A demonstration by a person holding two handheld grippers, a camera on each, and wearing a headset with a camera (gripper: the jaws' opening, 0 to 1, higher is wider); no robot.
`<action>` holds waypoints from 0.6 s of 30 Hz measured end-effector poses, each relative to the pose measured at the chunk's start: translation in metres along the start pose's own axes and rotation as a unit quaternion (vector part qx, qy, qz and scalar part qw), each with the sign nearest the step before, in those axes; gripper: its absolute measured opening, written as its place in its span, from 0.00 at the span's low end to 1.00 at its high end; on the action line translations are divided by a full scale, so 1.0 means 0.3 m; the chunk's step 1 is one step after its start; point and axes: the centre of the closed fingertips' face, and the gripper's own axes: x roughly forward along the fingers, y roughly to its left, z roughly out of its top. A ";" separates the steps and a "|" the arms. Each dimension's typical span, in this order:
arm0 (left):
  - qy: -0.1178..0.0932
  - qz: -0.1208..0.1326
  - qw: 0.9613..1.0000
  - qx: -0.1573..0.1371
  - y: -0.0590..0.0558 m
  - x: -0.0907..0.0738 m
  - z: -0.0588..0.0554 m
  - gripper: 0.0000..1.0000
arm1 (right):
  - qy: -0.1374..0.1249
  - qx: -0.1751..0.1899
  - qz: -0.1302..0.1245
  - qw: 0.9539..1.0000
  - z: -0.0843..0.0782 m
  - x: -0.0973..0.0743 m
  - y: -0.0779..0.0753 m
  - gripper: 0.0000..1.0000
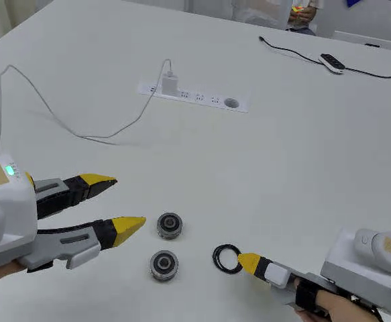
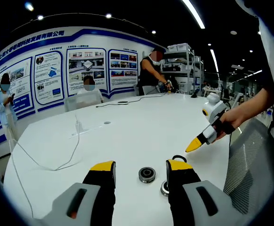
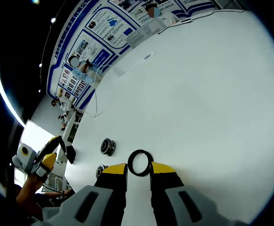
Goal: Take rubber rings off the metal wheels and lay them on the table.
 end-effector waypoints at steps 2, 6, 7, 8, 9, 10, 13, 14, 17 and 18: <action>-0.004 0.002 1.000 -0.005 0.002 -0.002 0.003 0.45 | -0.007 -0.015 0.001 1.000 0.014 -0.010 0.010 0.21; -0.009 0.009 1.000 -0.014 0.011 -0.013 0.007 0.45 | -0.027 -0.062 0.014 0.998 0.041 -0.032 0.031 0.22; -0.007 0.010 1.000 -0.011 0.010 -0.016 0.006 0.46 | -0.029 -0.071 0.014 0.997 0.045 -0.036 0.027 0.22; -0.005 0.009 1.000 -0.008 0.007 -0.020 0.003 0.46 | -0.035 -0.090 0.016 0.995 0.052 -0.044 0.026 0.23; -0.005 0.009 1.000 -0.008 0.005 -0.023 0.001 0.47 | -0.040 -0.102 0.016 0.994 0.060 -0.050 0.024 0.23; -0.004 0.010 1.000 -0.008 0.003 -0.026 -0.002 0.48 | -0.044 -0.112 0.016 0.993 0.064 -0.056 0.025 0.24; -0.004 0.018 1.000 -0.015 0.006 -0.042 -0.018 0.50 | -0.066 -0.146 0.019 0.987 0.083 -0.086 0.028 0.25; -0.004 0.020 1.000 -0.018 0.007 -0.047 -0.021 0.51 | -0.071 -0.154 0.019 0.985 0.087 -0.095 0.029 0.26; -0.001 0.030 0.999 -0.023 0.011 -0.061 -0.035 0.54 | -0.088 -0.177 0.019 0.980 0.097 -0.122 0.028 0.28; 0.000 0.033 0.999 -0.024 0.012 -0.067 -0.040 0.55 | -0.097 -0.187 0.019 0.977 0.102 -0.133 0.029 0.29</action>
